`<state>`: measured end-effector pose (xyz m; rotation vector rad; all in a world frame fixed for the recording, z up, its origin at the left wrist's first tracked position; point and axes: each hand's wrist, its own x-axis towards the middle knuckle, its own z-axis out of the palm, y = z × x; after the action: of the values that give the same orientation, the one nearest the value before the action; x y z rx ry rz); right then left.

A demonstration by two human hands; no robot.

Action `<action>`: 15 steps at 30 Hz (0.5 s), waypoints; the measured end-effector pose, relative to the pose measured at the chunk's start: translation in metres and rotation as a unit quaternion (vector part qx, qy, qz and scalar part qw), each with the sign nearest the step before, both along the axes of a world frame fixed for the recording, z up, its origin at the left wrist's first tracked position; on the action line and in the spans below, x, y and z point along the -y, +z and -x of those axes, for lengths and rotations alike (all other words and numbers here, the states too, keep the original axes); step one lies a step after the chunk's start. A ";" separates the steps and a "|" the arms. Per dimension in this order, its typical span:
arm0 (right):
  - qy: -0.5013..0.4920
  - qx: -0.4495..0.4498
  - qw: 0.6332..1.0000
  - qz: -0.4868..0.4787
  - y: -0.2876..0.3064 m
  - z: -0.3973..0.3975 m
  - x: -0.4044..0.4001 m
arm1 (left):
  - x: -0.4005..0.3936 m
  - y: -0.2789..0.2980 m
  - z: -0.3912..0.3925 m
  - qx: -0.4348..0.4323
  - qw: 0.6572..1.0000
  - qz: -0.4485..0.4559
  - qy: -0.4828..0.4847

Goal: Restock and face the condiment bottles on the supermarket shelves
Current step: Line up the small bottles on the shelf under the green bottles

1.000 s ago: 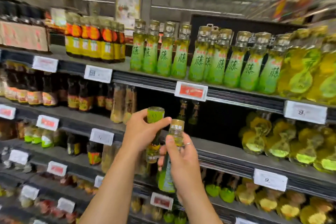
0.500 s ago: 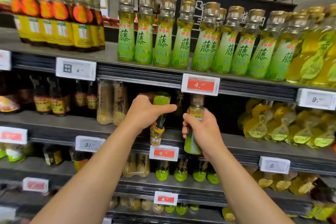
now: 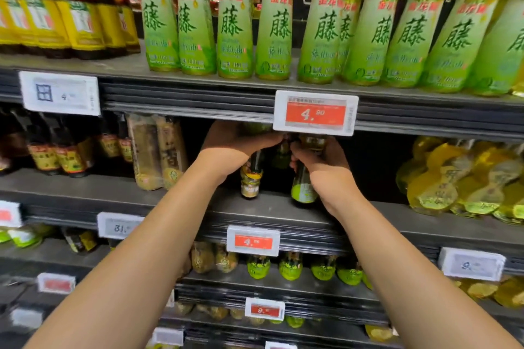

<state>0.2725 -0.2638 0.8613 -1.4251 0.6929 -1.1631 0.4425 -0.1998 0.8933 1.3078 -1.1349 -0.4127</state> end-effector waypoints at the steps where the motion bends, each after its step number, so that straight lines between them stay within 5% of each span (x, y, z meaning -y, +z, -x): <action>1: -0.001 -0.005 1.000 0.002 -0.001 -0.001 0.002 | 0.000 -0.002 -0.003 0.003 1.000 0.002 0.006; 15: -0.068 -0.086 0.993 0.053 -0.015 -0.008 0.009 | -0.007 -0.019 -0.038 -0.025 0.999 -0.007 -0.026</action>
<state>0.2805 -0.2726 0.8466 -1.6019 0.8700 -1.2072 0.4802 -0.1924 0.8744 1.2755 -1.1283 -0.4905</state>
